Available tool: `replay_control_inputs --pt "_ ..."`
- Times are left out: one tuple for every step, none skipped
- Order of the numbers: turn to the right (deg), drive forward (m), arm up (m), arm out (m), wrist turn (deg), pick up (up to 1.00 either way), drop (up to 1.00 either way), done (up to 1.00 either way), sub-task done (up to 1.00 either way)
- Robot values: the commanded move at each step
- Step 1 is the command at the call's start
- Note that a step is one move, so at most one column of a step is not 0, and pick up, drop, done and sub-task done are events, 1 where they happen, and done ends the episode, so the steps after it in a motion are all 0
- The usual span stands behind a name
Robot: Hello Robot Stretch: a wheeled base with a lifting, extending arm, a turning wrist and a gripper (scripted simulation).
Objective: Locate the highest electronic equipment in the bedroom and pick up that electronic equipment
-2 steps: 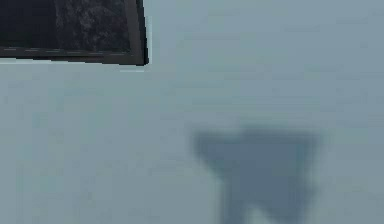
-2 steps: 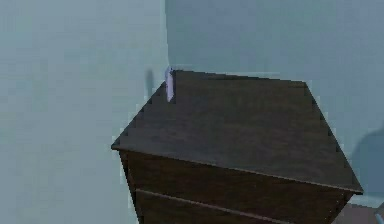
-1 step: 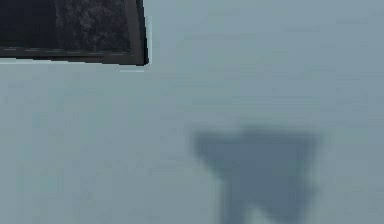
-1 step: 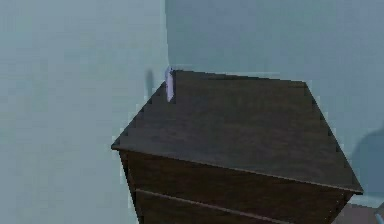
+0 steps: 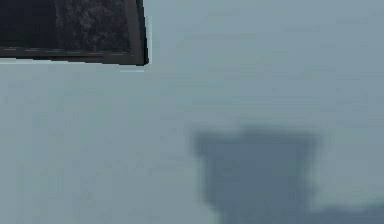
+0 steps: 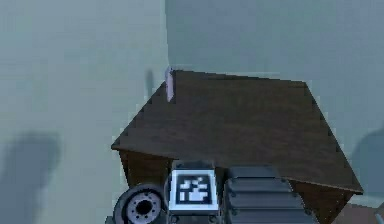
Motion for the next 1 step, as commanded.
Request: replay_control_inputs --pt "0.0 0.0 0.0 0.5 0.0 0.0 0.0 0.0 0.0"
